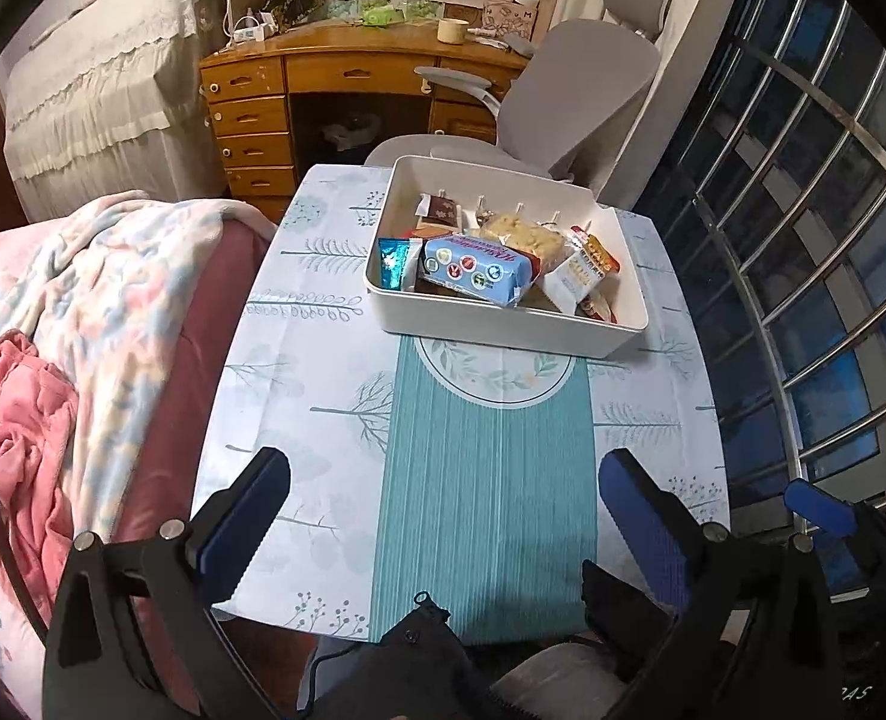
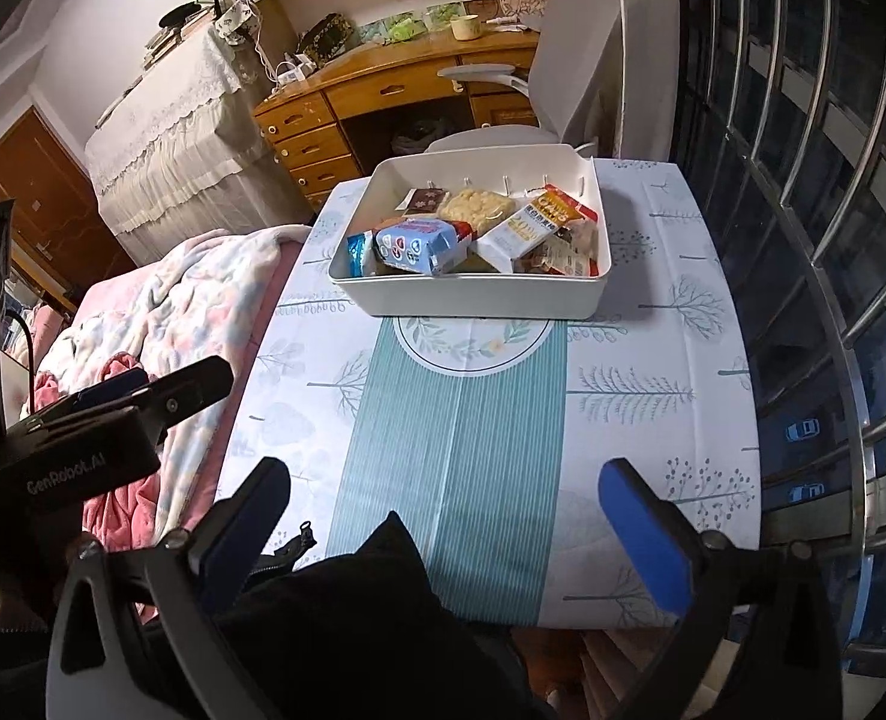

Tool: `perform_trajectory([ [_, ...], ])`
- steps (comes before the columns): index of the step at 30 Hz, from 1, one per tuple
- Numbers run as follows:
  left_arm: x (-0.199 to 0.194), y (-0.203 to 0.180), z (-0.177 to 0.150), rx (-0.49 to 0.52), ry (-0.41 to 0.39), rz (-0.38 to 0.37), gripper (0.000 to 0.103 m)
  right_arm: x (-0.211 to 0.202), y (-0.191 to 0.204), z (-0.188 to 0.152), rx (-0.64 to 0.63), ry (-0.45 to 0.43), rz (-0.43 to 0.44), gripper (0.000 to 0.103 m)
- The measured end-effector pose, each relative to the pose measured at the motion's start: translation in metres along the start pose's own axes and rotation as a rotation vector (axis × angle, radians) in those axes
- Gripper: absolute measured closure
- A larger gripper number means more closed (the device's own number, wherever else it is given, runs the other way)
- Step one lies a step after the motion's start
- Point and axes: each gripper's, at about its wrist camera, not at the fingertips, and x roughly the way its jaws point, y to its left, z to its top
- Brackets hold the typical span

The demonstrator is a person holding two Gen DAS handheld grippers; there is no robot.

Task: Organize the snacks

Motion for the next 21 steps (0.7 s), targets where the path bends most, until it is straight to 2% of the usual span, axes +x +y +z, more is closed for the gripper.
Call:
perform_trajectory([
  [21,-0.006,-0.014,-0.012,0.030,-0.010,0.000,0.001,0.002,-0.005,-0.010,-0.001,0.027,0.012,0.000],
])
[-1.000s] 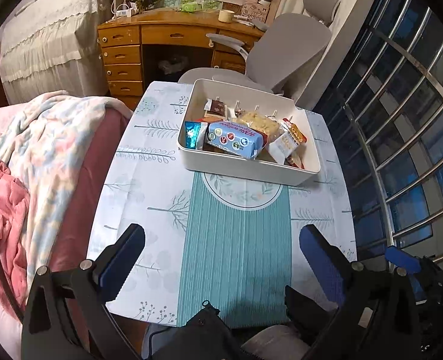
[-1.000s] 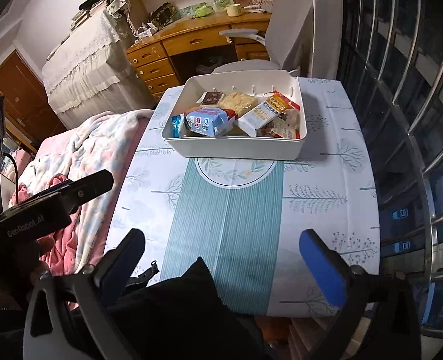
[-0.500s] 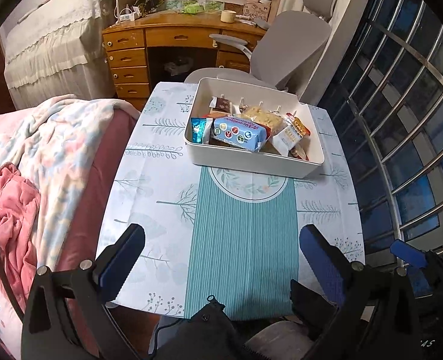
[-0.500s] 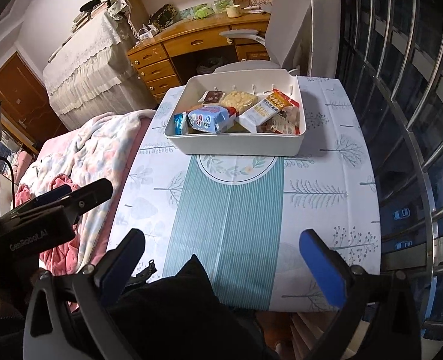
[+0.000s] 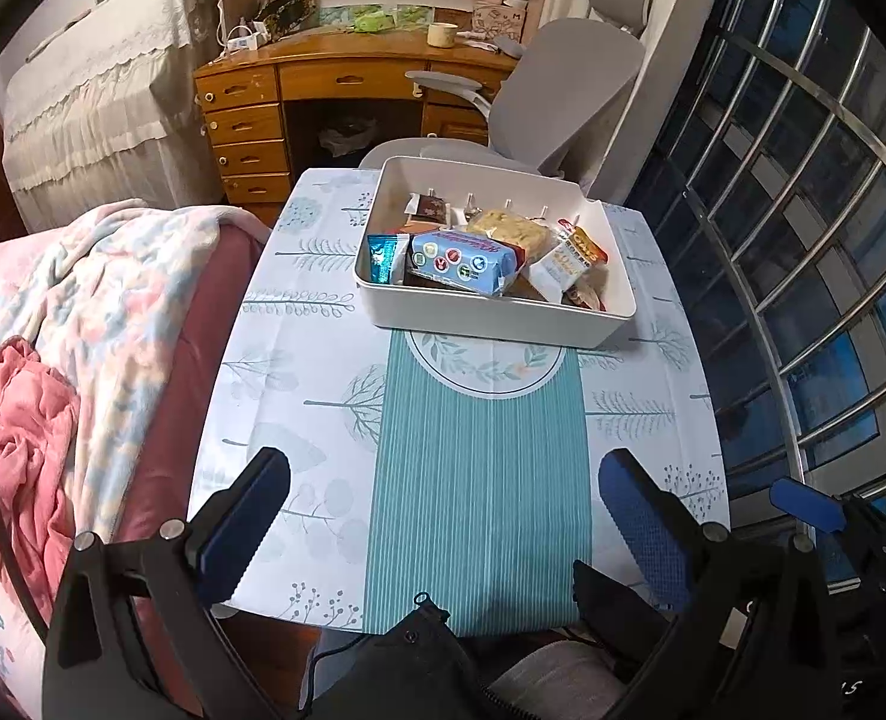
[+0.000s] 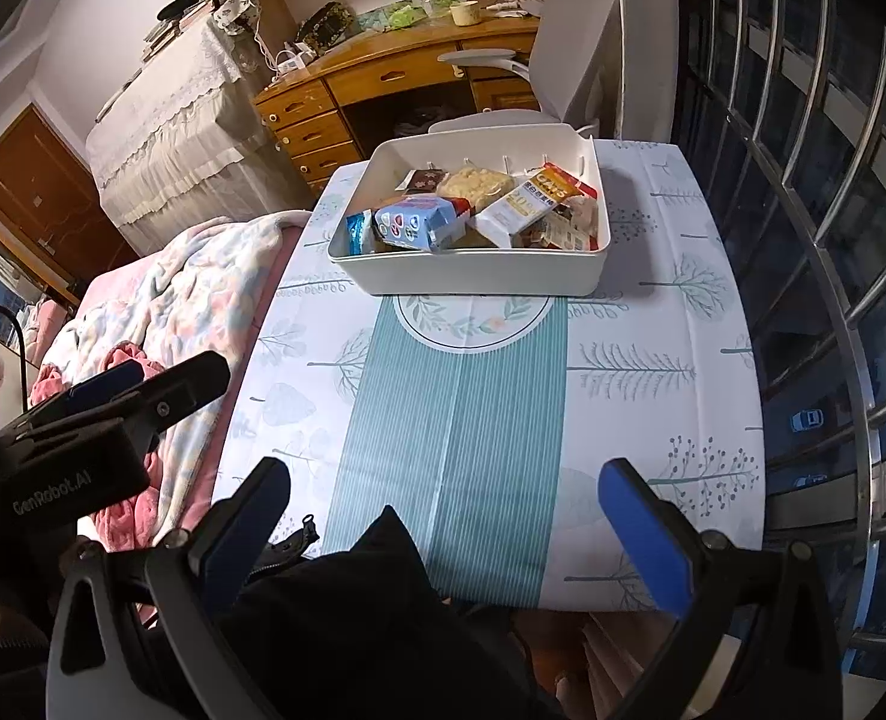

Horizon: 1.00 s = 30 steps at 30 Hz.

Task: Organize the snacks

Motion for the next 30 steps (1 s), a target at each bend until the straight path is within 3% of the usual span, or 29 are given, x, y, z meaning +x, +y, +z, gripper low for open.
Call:
perform_trajectory([
  [30,-0.003,0.009,0.000,0.002,-0.007,-0.004,0.001,0.004,0.012,-0.007,-0.003,0.014,0.003,0.000],
])
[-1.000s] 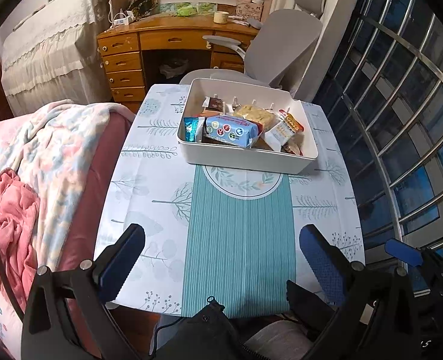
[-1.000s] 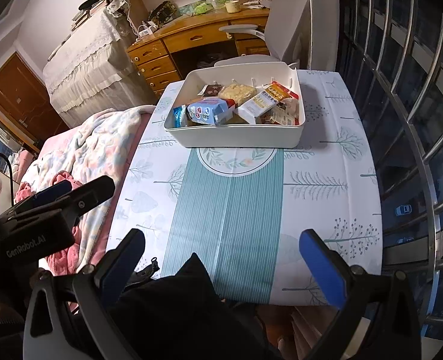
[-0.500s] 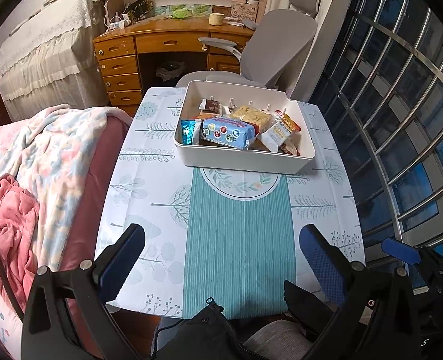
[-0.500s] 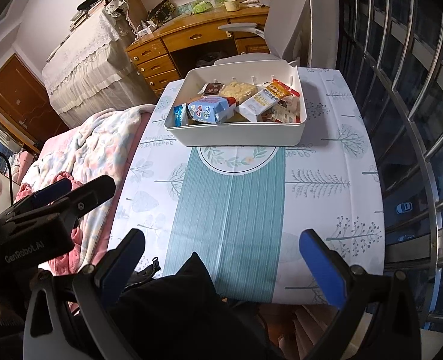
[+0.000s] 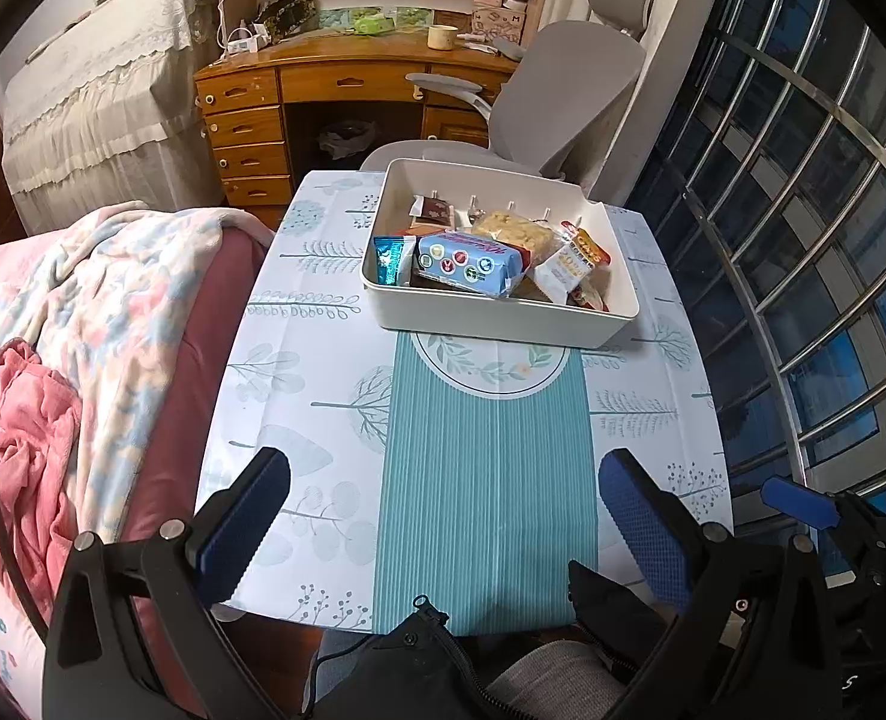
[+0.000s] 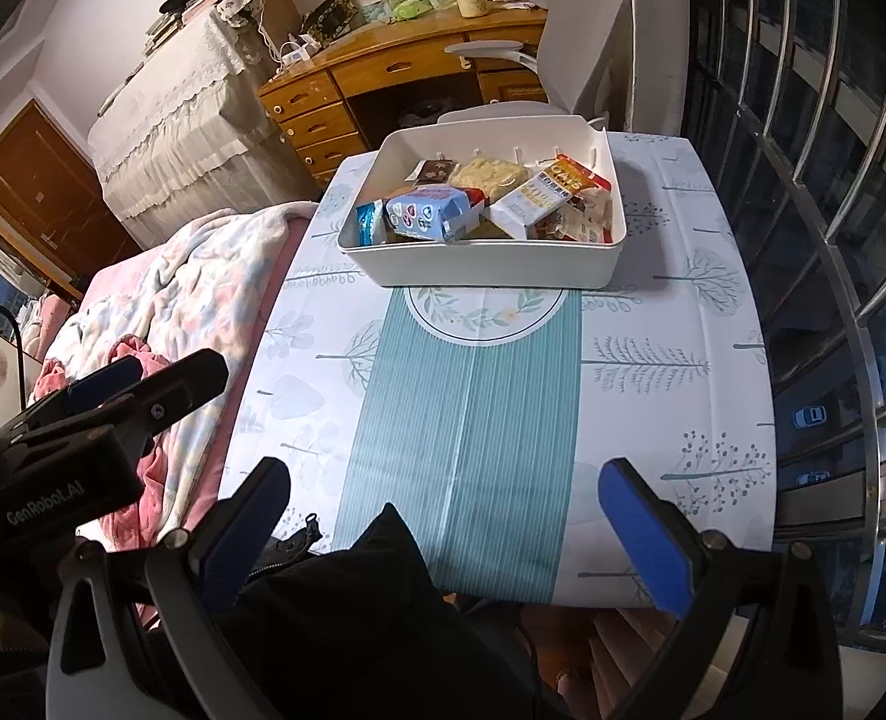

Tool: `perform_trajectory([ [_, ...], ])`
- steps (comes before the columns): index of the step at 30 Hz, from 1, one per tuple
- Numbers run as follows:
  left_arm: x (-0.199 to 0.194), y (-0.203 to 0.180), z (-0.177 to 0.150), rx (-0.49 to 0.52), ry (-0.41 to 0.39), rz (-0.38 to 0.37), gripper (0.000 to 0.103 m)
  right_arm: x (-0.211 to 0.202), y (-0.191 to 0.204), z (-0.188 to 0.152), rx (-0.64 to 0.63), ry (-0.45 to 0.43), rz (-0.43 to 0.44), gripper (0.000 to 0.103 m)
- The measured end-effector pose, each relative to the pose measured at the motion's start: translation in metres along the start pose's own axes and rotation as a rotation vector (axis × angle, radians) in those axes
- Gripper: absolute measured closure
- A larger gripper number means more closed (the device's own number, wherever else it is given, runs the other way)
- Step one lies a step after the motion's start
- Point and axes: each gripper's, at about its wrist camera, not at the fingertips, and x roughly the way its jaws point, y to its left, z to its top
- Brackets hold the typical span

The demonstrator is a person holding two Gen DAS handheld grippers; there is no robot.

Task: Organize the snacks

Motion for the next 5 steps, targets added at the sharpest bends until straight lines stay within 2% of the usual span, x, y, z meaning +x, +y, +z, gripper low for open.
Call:
perform_trajectory([
  [5,0.0001,0.0005,0.0000,0.000,0.000,0.000,0.001,0.0017,0.0021,0.0015,-0.002,0.007,0.002,0.000],
])
